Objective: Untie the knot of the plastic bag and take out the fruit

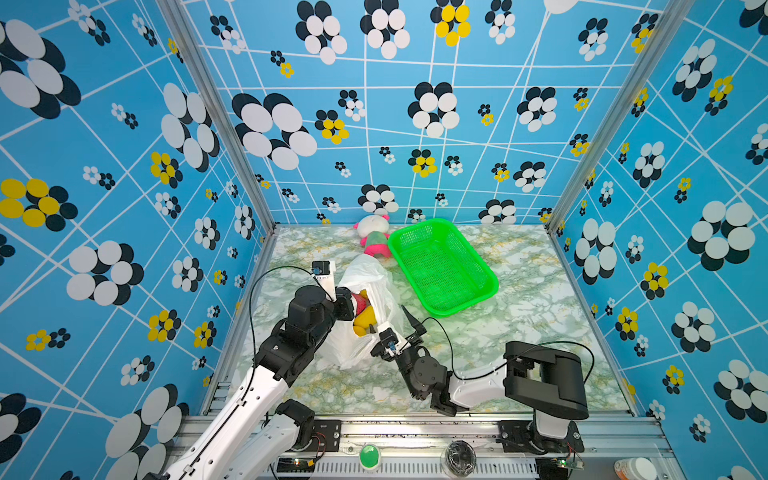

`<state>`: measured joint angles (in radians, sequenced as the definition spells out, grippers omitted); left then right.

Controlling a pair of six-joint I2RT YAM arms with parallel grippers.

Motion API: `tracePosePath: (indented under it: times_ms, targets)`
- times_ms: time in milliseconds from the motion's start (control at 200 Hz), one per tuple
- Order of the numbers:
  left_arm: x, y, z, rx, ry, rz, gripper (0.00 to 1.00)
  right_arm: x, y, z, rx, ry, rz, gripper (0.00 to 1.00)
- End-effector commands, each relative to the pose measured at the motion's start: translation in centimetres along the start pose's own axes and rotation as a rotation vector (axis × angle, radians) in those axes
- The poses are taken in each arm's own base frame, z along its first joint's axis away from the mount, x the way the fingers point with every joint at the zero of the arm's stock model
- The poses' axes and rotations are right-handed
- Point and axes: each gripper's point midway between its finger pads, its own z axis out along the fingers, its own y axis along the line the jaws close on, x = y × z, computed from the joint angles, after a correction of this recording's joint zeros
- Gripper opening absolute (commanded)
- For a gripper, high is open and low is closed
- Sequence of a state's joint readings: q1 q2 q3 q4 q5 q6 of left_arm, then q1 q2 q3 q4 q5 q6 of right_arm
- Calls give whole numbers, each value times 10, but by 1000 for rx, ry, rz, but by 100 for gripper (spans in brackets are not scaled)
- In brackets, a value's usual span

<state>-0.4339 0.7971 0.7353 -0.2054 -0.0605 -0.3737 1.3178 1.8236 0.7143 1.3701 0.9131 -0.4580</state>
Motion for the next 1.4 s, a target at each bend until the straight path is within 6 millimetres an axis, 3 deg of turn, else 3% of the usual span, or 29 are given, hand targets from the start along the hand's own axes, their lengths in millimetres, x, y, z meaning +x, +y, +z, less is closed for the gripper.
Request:
tracePosePath:
  times_ms: [0, 225, 420, 610, 720, 830, 890, 960, 1155, 1289, 1394]
  targets:
    - [-8, -2, -3, 2, -16, 10, 0, -2, -49, 7, 124, 23, 149, 99]
    - [-7, -2, -2, 5, -15, 10, 0, 32, -113, 18, 160, 90, 360, 79]
    - [-6, -4, 0, 14, -4, 13, 0, 63, -129, 56, 107, 285, 455, 56]
    - [-4, -8, 2, 36, 7, 13, 0, 84, -142, 72, 167, 433, 454, 40]
    - [-4, -10, 2, 46, 10, 13, 0, 93, -137, 76, 145, 538, 444, 44]
    - [-4, -10, 1, 48, 8, 11, 0, 82, -127, 59, 94, 500, 437, 82]
    - [-5, -9, 1, 44, 7, 9, 0, 70, -125, 47, 69, 459, 427, 92]
    - [-5, -9, 1, 41, 7, 8, 0, 59, -125, 32, 41, 444, 427, 94]
    - [-5, -7, 1, 28, 11, 4, 0, 50, -127, -26, -20, 450, 467, 96]
    - [-5, -7, 1, 28, 14, 2, 0, 37, -129, -63, -97, 382, 624, 97]
    - [-3, -6, 3, 22, 22, 4, 0, 28, -117, -81, -185, 360, 728, 97]
